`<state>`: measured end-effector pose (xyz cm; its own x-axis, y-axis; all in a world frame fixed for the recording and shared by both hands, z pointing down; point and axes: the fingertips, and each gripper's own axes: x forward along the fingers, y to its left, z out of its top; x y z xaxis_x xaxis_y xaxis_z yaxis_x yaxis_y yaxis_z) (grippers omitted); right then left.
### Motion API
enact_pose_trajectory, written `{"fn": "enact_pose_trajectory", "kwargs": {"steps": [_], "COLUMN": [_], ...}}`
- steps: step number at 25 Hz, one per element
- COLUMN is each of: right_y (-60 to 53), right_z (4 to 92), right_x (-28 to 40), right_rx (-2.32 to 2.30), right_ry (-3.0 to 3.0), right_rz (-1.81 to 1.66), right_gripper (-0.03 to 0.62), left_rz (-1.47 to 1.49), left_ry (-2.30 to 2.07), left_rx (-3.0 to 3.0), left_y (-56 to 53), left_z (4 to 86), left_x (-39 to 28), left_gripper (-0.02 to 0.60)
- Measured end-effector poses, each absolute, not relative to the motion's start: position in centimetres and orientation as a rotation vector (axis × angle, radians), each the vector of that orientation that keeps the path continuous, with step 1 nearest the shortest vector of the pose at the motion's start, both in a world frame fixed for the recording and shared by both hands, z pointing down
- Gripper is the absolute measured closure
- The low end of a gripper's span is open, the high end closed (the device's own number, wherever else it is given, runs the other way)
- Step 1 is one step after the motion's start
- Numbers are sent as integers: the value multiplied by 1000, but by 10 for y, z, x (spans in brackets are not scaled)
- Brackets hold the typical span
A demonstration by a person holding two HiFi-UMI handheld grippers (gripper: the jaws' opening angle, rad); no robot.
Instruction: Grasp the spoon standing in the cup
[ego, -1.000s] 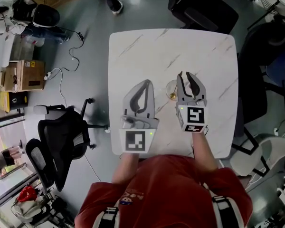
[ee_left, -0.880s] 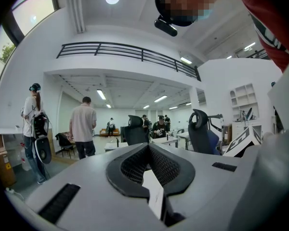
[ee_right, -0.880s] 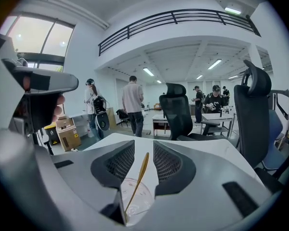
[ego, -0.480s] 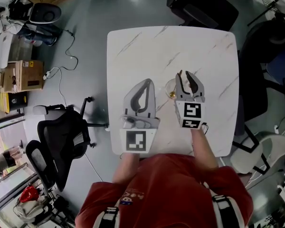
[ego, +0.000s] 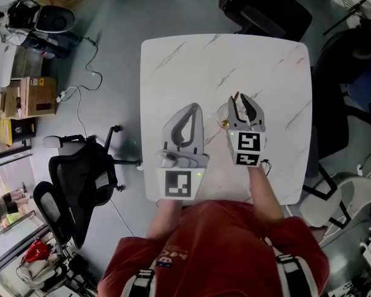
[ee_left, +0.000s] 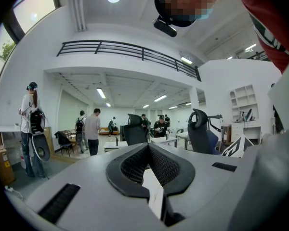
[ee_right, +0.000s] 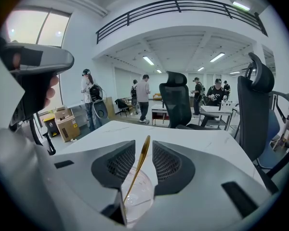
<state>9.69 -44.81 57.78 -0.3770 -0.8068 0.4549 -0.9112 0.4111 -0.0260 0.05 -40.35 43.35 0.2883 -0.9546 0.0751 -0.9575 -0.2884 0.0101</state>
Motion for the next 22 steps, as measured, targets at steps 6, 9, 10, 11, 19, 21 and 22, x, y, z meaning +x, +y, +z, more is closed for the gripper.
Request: {"fn": "enact_pose_trajectory", "kwargs": {"steps": [6, 9, 10, 11, 19, 21, 22], "right_y": [-448, -449, -450, -450, -453, -453, -453], "right_z": [582, 583, 583, 582, 585, 585, 585], "right_x": [94, 93, 93, 93, 93, 93, 93], "right_rx": [1460, 1464, 1467, 1469, 1473, 1471, 1471], "right_ry": [-2292, -2289, -2287, -2286, -2271, -2266, -2263], "right_rz": [391, 388, 387, 386, 376, 367, 364], "right_gripper": [497, 507, 511, 514, 534, 539, 542], "left_rz": [80, 82, 87, 90, 87, 80, 78], "left_ry": [-1844, -1846, -1846, -1847, -1851, -1854, -1854], "left_rx": [2474, 2473, 2475, 2476, 2472, 2473, 2476], "left_y": [-403, -402, -402, -402, -401, -401, -401], "left_z": [433, 432, 433, 433, 432, 431, 430], "left_x": [0, -1, -1, -2, -3, -4, -4], "left_gripper": [572, 572, 572, 572, 572, 572, 572]}}
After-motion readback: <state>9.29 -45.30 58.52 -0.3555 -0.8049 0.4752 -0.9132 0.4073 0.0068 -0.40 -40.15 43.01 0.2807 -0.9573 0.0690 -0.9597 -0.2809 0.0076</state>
